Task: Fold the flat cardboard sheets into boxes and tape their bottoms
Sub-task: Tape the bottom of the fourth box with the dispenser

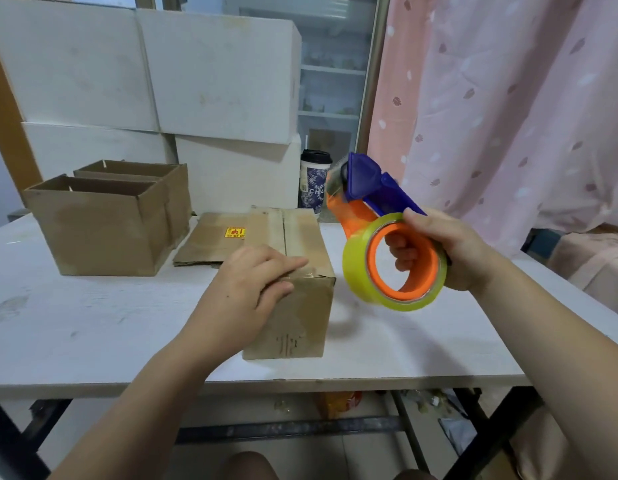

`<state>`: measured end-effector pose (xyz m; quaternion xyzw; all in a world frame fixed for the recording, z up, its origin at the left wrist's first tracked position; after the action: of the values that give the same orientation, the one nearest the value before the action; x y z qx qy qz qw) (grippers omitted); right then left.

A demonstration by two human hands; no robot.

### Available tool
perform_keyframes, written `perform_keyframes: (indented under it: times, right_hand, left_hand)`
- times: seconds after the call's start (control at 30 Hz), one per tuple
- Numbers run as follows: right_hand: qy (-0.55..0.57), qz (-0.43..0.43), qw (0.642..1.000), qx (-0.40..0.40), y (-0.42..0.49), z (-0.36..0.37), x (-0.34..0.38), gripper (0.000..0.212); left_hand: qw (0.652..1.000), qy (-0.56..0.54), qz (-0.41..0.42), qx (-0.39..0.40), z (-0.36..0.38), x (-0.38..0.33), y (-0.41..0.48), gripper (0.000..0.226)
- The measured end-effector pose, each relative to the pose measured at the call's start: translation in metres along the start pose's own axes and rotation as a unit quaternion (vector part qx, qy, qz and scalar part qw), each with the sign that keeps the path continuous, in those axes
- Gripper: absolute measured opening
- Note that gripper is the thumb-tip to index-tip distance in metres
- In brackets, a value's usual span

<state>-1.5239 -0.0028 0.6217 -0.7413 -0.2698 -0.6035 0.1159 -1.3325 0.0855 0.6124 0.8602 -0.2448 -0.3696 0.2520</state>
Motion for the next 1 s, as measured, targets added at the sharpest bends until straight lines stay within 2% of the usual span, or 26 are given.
perform_keyframes:
  times: [0.07, 0.17, 0.27, 0.37, 0.43, 0.57, 0.7, 0.77, 0.83, 0.9, 1.0]
  right_hand:
    - [-0.055, -0.026, 0.998, -0.011, 0.002, 0.003, 0.013, 0.015]
    - [-0.126, -0.067, 0.990, 0.005, 0.006, 0.014, 0.032, 0.019]
    - [-0.180, -0.104, 0.978, 0.019, 0.010, 0.026, 0.051, 0.023]
    - [-0.240, -0.131, 0.962, 0.004, 0.013, 0.036, 0.072, 0.033]
    - [-0.282, -0.141, 0.949, -0.010, 0.016, 0.043, 0.082, 0.044]
    - [-0.354, -0.158, 0.922, 0.005, 0.018, 0.062, 0.089, 0.052]
    - [-0.414, -0.164, 0.895, 0.020, 0.018, 0.075, 0.093, 0.051]
    - [-0.422, -0.166, 0.891, 0.018, 0.018, 0.075, 0.093, 0.051]
    - [-0.429, -0.169, 0.887, 0.015, 0.017, 0.075, 0.092, 0.053]
    - [-0.439, -0.169, 0.882, 0.011, 0.017, 0.075, 0.092, 0.056]
    - [-0.453, -0.176, 0.874, 0.007, 0.015, 0.077, 0.092, 0.059]
  left_hand:
    - [1.000, -0.012, -0.022, -0.015, -0.001, 0.003, -0.001, 0.032]
    - [0.997, -0.051, -0.048, -0.032, -0.003, 0.005, 0.000, 0.027]
    - [0.987, -0.124, -0.085, -0.053, -0.006, 0.011, 0.000, 0.011]
    - [0.967, -0.195, -0.138, -0.084, -0.009, 0.021, -0.001, 0.035]
    - [0.960, -0.223, -0.133, -0.100, -0.011, 0.018, -0.001, 0.046]
    - [0.896, -0.386, -0.132, -0.177, -0.022, 0.013, -0.001, 0.044]
    - [0.839, -0.446, -0.161, -0.266, -0.032, 0.015, -0.007, 0.048]
    - [0.822, -0.471, -0.172, -0.271, -0.028, 0.012, -0.009, 0.058]
    - [0.821, -0.462, -0.182, -0.283, -0.026, 0.011, -0.013, 0.061]
    - [0.809, -0.457, -0.193, -0.315, -0.025, 0.015, -0.017, 0.044]
    - [0.763, -0.488, -0.222, -0.361, -0.024, 0.029, -0.024, 0.026]
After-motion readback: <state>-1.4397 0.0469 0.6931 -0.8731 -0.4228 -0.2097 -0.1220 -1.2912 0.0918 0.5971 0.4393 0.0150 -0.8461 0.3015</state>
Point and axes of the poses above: each hand's wrist, its own y-axis towards the middle knuckle, its own z-axis out of the palm, x = y × z, the point moved 9 cm from there along y, towards the middle knuckle, and after that the axes turned 15 degrees about -y, right-handed, at the moved point
